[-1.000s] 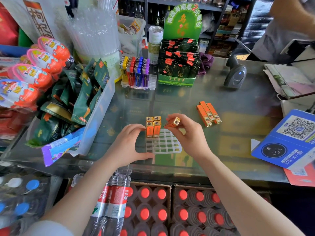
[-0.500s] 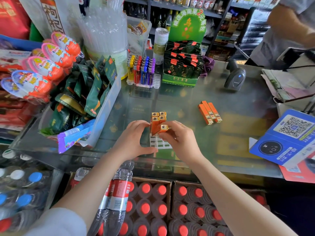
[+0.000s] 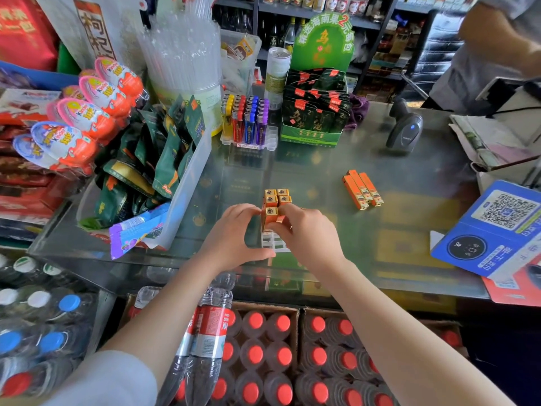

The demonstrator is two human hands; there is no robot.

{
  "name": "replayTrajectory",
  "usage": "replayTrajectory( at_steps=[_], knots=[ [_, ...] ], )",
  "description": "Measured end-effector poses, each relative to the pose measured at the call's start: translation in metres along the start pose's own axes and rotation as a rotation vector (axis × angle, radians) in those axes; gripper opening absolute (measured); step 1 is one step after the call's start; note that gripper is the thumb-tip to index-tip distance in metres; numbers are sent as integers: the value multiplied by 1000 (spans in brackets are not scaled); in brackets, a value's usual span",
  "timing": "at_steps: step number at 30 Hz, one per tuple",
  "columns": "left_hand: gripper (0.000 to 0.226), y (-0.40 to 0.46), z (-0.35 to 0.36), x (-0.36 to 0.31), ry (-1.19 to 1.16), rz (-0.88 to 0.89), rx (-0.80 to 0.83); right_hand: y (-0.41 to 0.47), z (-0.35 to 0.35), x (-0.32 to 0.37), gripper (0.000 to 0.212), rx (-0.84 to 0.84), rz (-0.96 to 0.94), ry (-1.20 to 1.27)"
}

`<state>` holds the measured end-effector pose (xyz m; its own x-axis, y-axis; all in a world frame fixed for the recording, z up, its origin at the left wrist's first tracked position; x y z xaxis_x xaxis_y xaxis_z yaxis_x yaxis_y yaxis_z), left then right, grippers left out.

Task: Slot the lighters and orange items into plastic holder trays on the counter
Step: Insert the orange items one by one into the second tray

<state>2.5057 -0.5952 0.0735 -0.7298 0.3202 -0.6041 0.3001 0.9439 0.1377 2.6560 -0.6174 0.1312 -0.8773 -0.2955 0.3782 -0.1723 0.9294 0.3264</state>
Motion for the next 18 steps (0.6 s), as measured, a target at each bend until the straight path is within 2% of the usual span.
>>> replayTrajectory(
  at_steps=[5, 9, 15, 18],
  knots=[
    [76, -1, 1, 0, -7, -8, -9, -2, -8, 7, 35, -80, -58, 11],
    [76, -1, 0, 0, 0, 2, -13, 4, -14, 11, 21, -135, -154, 17],
    [77, 0, 0, -2, -10, -26, 1, -1, -12, 6, 25, -121, -132, 60],
    [78, 1, -1, -3, 0, -24, 13, -4, -17, -14, 31, -154, 23, 223]
  ],
)
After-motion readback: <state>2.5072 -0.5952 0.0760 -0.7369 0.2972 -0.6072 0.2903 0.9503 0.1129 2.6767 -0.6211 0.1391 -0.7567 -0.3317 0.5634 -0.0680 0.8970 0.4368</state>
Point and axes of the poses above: each hand's wrist, its own y-axis towards the middle knuckle, its own z-axis out of the palm, x = y × z, the point moved 2 cm from there along y, towards the middle knuckle, and after that the axes turned 6 degrees about -x, right-handed, at the moved point
